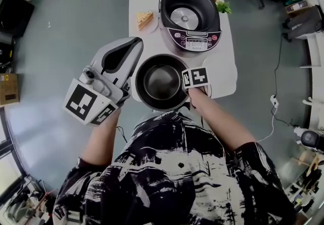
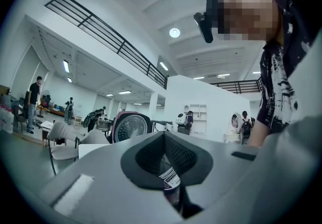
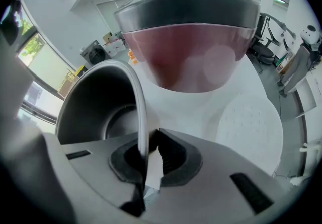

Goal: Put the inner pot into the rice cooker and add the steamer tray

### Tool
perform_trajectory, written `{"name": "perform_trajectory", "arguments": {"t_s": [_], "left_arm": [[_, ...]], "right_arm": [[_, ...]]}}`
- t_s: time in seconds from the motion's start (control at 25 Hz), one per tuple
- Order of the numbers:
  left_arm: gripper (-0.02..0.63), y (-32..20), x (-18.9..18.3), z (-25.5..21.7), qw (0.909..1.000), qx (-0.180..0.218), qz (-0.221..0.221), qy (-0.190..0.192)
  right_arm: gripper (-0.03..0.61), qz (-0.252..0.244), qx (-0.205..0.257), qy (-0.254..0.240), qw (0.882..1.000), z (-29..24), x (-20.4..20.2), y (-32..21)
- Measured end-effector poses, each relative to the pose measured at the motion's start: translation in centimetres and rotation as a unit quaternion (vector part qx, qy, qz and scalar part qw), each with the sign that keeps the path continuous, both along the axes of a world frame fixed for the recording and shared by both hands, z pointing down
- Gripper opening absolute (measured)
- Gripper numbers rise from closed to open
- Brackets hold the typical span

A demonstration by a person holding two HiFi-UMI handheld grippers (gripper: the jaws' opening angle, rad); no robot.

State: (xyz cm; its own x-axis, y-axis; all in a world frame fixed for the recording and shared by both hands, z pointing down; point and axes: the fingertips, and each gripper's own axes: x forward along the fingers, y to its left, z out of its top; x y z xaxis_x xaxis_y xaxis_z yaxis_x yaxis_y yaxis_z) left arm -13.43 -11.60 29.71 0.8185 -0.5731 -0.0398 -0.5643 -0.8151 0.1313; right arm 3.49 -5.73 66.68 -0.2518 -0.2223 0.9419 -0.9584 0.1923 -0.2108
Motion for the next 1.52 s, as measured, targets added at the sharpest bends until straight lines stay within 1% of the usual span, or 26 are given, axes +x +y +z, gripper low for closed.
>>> {"name": "perform_trajectory", "arguments": {"t_s": [0.16,0.36,0.64,0.76,0.84,1.0,1.08,1.28,1.52], "left_arm": [[0.005,0.1,0.6,-0.3,1.0,0.002,0.006,0.004],[0.005,0.2,2.1,-0.9,0.9997,0.011,0.021,0.01],[0.005,0.1,4.3,-2.3,0.9984,0.025,0.043,0.026],[0.005,0.6,4.6,-3.6,0.9978,0.029,0.049,0.035],[0.005,1.2,4.6,-4.6,0.9972,0.035,0.053,0.039],[0.005,2.8,4.5,-6.1,0.996,0.057,0.052,0.045],[0.005,3.4,4.4,-6.6,0.9954,0.066,0.051,0.047],[0.005,3.4,4.0,-7.6,0.9951,0.071,0.047,0.051],[0.005,3.7,3.4,-6.8,0.9962,0.067,0.031,0.046]], "right_arm": [[0.008,0.007,0.01,-0.016,1.0,-1.9,0.4,0.3],[0.008,0.015,0.025,-0.032,0.999,-5.8,1.2,0.4],[0.009,-0.018,0.05,-0.067,0.996,-12.8,1.3,0.3],[0.009,-0.034,0.052,-0.091,0.994,-16.1,1.2,0.8],[0.008,-0.048,0.05,-0.099,0.993,-18.1,1.5,1.3],[0.009,-0.078,0.058,-0.085,0.992,-21.1,3.6,2.1],[0.011,-0.08,0.06,-0.078,0.992,-22.3,5.2,2.2],[0.011,-0.056,0.073,-0.078,0.993,-26.1,8.8,-0.2],[0.011,-0.033,0.114,-0.065,0.991,-29.8,12.1,-5.6]]}}
